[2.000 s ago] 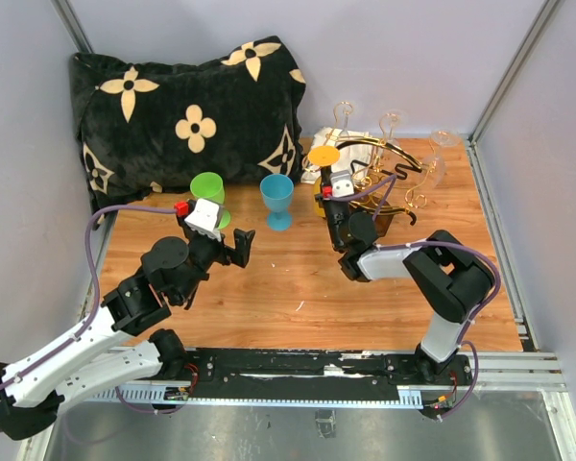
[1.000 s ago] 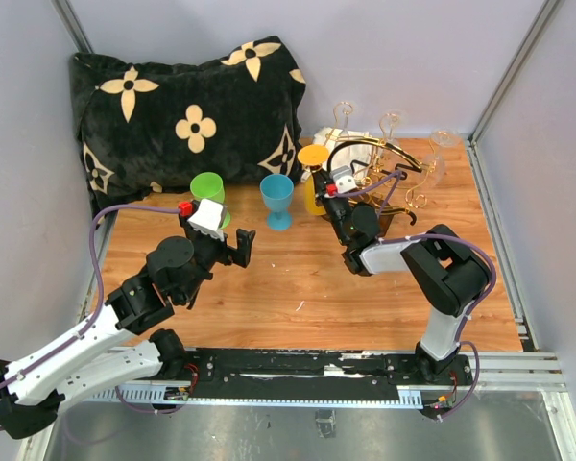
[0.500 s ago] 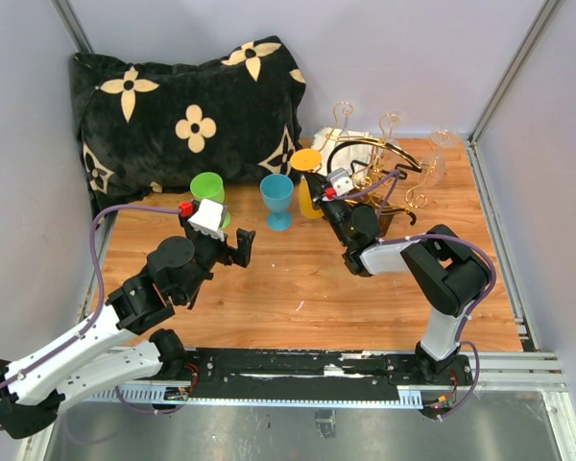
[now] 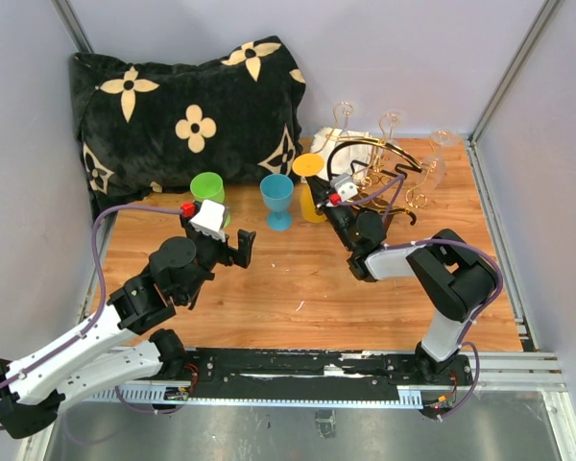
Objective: Place the wine glass upside down on the wine glass rack
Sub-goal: Turn the wine glass upside down at the wine rack.
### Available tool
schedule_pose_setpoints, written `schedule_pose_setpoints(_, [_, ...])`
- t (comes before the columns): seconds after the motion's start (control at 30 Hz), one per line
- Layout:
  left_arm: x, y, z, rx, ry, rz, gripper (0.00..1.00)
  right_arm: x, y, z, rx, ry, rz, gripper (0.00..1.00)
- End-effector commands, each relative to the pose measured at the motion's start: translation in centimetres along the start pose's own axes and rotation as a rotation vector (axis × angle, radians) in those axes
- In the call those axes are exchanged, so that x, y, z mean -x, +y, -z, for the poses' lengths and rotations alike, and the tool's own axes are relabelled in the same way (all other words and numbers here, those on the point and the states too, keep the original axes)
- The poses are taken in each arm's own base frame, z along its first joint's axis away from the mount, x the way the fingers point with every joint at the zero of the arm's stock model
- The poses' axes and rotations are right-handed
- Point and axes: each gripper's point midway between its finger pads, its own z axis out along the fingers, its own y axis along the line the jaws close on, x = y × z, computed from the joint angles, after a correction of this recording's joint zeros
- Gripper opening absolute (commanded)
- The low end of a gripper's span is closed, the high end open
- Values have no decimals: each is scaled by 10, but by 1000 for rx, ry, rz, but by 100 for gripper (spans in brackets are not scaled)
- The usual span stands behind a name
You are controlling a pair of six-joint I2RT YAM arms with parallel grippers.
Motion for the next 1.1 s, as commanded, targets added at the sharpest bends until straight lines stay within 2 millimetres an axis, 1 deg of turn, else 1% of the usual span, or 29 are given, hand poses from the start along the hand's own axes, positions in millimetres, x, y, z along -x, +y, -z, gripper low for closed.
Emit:
schedule_pose_setpoints(0.0, [4,3,-2,20,-24,6,100,21,-10,2,-14,-62,11,2])
schedule_pose_setpoints(0.23, [2,3,-3,22,-20,3,100,21,-20,6,-69,-54,16,3])
schedule_pose_setpoints(0.43, [5,3,-2,22,-30,9,100,19,-41,7,-189,-37,17,1])
schedule_pose_setpoints(0.57, [4,3,-2,21,-29,8,100,18,-48,5,-227,-33,18,1])
schedule_pose_setpoints(0.67, [4,4,-2,22,-29,8,100,18,-50,3,-245,-32,18,5])
schedule_pose_setpoints(0.83, [4,5,-2,31,-30,11,100,10,-50,-3,-243,1,34,10])
schedule_pose_setpoints(1.07, [5,7,0,39,-32,15,100,2,-49,-8,-239,35,57,15])
